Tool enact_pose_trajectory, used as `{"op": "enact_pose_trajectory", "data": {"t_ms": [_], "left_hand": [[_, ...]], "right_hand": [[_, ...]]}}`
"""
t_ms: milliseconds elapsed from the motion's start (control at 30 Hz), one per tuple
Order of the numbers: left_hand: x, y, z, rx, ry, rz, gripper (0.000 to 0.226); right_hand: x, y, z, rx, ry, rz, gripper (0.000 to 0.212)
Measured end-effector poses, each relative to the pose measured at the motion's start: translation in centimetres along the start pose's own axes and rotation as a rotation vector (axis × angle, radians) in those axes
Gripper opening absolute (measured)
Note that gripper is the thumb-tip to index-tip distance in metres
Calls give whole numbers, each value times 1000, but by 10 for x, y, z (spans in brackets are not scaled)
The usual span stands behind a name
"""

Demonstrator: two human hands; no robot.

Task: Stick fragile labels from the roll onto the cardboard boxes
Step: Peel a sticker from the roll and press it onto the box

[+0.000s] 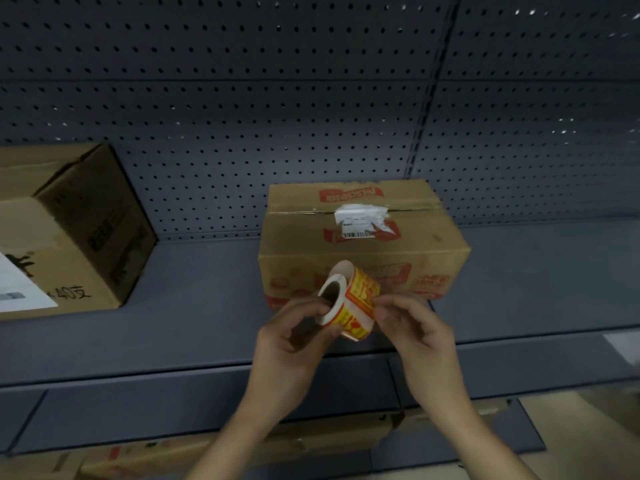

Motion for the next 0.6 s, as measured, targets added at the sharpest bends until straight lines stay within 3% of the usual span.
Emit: {"op": "enact_pose_trajectory", "data": {"t_ms": [133,467,600], "left_hand": [[1,-19,-4,-14,11,-15,15],[1,-56,-12,-250,238,-61,16],[3,-69,-11,-224,238,-85,15]], "right_hand": [[2,14,4,73,-44,47,16],[0,37,-4,-16,40,72,31],[1,51,-3,-52,44,73,29]]}}
Point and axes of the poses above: each hand's wrist, its own x-axis towards the middle knuckle, its own y-axis out of the back of the hand, z = x × y, the point moved 7 cm from there along x, towards the middle knuckle, and after that the axes turned 10 degrees about -y, right-handed, at the moved point
